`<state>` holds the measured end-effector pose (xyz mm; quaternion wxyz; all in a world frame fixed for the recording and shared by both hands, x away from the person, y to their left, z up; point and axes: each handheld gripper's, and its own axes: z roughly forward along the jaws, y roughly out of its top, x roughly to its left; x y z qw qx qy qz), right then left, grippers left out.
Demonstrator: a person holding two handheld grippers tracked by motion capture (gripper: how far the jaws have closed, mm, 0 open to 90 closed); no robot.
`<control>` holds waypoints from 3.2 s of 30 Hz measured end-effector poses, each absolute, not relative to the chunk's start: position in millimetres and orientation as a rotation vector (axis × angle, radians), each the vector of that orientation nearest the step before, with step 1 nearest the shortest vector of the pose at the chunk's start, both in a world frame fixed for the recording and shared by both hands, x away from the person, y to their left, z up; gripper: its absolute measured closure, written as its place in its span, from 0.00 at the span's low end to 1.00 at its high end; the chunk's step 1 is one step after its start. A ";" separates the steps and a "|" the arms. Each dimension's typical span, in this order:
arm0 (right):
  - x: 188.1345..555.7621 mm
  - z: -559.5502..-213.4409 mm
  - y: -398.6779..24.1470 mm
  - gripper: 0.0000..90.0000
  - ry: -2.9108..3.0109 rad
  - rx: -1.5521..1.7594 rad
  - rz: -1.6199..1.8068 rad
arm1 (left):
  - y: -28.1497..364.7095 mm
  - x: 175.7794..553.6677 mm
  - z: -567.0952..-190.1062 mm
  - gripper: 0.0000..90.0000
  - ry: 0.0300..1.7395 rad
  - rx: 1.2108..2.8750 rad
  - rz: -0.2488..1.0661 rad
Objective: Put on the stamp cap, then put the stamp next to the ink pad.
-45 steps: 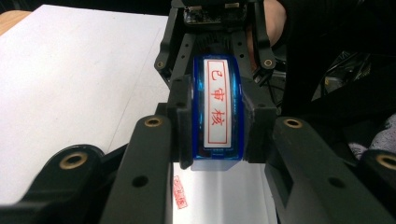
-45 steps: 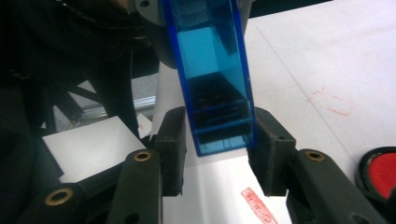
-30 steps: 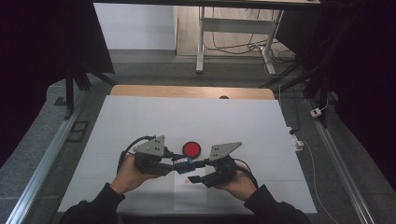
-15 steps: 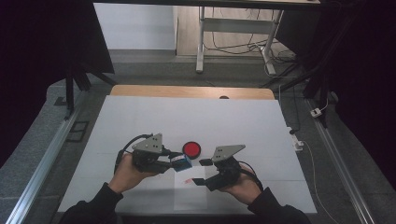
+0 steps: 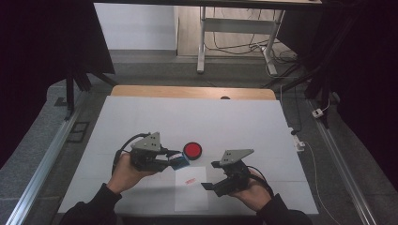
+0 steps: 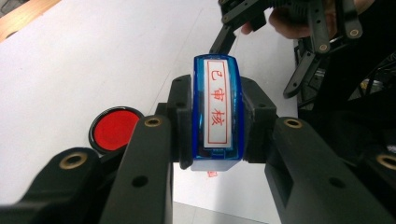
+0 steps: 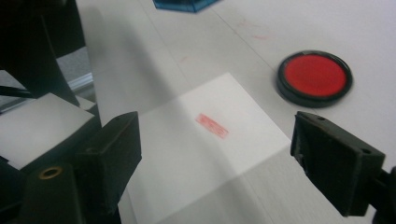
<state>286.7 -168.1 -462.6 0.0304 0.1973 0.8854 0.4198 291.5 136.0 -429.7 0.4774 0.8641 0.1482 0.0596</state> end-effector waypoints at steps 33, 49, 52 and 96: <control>266.1 -463.1 -220.5 0.00 2.558 0.802 1.092 | 151.7 300.8 -433.5 0.77 0.491 2.129 0.192; 259.1 -461.2 -251.2 0.00 2.449 0.940 1.050 | 165.5 310.7 -440.4 0.77 0.582 2.146 0.218; 258.6 -461.4 -256.4 0.00 2.441 0.958 1.043 | 169.3 314.0 -443.8 0.77 0.612 2.157 0.231; 254.4 -460.9 -266.4 0.00 2.431 0.996 1.011 | 198.4 349.3 -502.2 0.77 0.873 2.288 0.290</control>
